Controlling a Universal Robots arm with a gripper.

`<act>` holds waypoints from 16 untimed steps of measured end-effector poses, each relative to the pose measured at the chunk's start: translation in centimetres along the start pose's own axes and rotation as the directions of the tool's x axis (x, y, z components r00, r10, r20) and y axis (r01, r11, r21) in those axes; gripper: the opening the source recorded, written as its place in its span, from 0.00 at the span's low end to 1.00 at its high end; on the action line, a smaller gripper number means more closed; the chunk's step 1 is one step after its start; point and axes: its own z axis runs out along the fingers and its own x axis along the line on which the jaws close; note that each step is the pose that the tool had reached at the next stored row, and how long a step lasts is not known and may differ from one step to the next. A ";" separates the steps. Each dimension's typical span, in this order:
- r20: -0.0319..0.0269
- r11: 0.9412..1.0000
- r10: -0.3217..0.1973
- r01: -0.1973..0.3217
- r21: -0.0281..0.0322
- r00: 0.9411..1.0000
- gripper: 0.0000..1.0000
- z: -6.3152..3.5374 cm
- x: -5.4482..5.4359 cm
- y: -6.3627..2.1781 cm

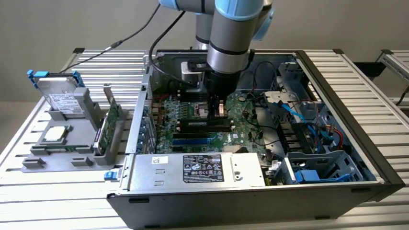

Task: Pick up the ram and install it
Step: 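Insert the ram into the slot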

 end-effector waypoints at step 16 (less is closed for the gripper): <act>-0.002 1.000 0.000 0.000 -0.007 1.000 0.14 -0.28 0.1 -0.09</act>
